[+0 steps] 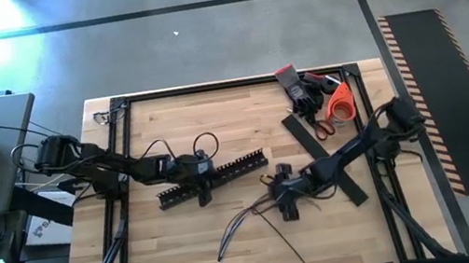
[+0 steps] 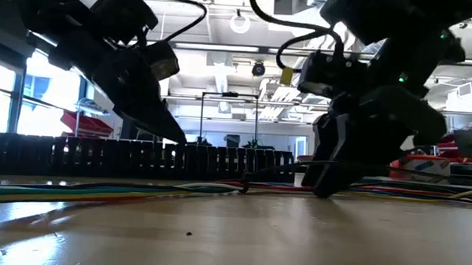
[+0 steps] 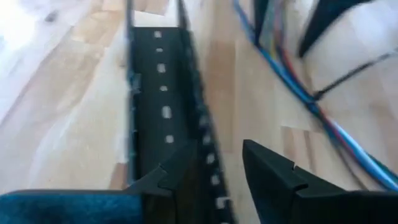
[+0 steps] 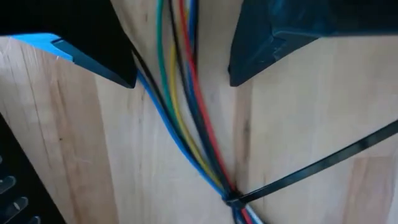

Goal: Ziptie cables
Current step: Move the black cable duct to the center of the table, then insert the zip-tied cables into the black cable duct

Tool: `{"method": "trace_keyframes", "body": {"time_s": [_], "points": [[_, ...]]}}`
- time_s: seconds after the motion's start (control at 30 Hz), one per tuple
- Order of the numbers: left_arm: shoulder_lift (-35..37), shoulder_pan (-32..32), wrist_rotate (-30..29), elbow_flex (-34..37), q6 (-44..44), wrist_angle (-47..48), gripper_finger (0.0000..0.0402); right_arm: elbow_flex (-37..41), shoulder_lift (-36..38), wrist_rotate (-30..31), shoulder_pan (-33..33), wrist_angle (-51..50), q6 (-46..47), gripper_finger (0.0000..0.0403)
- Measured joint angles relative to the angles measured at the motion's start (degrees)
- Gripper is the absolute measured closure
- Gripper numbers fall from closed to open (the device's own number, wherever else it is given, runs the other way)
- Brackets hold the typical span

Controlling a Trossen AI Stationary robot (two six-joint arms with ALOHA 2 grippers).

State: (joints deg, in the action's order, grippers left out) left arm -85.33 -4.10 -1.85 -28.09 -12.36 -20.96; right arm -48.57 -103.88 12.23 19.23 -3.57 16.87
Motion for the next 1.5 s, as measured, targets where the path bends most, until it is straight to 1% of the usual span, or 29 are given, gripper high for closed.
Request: {"method": "trace_keyframes", "body": {"time_s": [0.1, 0.17, 0.23, 0.33, 0.43, 0.5, 0.6, 0.7, 0.8, 0.87, 1.0, 1.07, 1.23, 1.37, 1.5], "points": [[0.2, -2.4, 1.6, -2.1, 2.1, 0.0, 0.0282, 1.1, 0.0, -2.2, -1.2, 1.6, -0.5, 0.0179], [0.3, -5.4, 0.4, -4.0, 4.7, 1.3, 0.0283, 1.4, 0.0, -3.3, -1.6, 1.7, -0.6, 0.0204], [0.3, -8.8, -3.8, -6.5, 6.8, 5.6, 0.0287, 1.4, 0.0, -4.3, -1.8, 1.3, -0.7, 0.0235], [0.3, -14.7, -12.1, -10.8, 7.4, 14.9, 0.0294, 1.4, -0.1, -5.4, -1.4, 1.0, 0.1, 0.0292], [0.3, -20.0, -18.6, -13.4, 2.0, 22.1, 0.0302, 1.4, -0.1, -5.8, -0.7, 1.0, 1.2, 0.0355], [0.3, -22.9, -19.7, -13.8, -4.0, 22.9, 0.0305, 1.4, -0.2, -5.1, 0.4, 1.1, 1.6, 0.0388], [0.1, -26.2, -20.3, -13.7, -13.3, 23.1, 0.0306, -0.3, 0.2, -2.1, 2.1, -1.0, 3.7, 0.0393], [-1.2, -28.9, -24.0, -13.7, -19.6, 20.7, 0.0306, -3.4, 1.1, -1.0, 3.7, -7.2, 4.5, 0.0400], [-4.5, -30.2, -28.7, -13.7, -20.1, 14.8, 0.0304, -8.4, 2.5, 0.9, 5.1, -12.7, 4.8, 0.0401], [-7.6, -30.1, -29.6, -13.7, -18.6, 8.2, 0.0297, -11.7, 3.3, 3.9, 5.8, -16.2, 4.8, 0.0402], [-14.3, -28.6, -28.8, -13.7, -14.9, -3.4, 0.0272, -17.3, 3.3, 8.2, 7.1, -21.8, 5.2, 0.0402], [-16.8, -27.8, -28.9, -13.8, -14.1, -6.6, 0.0258, -19.5, 3.3, 9.1, 7.5, -23.1, 4.9, 0.0402], [-21.3, -25.8, -28.5, -15.1, -15.8, -3.9, 0.0231, -20.5, 3.3, 9.3, 7.9, -23.9, 4.3, 0.0403], [-23.7, -24.5, -24.1, -16.2, -17.8, -3.2, 0.0222, -19.7, 3.3, 8.3, 7.9, -23.2, 4.8, 0.0403], [-25.8, -23.1, -20.7, -17.0, -19.7, -3.5, 0.0221, -19.2, 3.3, 8.2, 7.9, -22.7, 5.2, 0.0403]]}}
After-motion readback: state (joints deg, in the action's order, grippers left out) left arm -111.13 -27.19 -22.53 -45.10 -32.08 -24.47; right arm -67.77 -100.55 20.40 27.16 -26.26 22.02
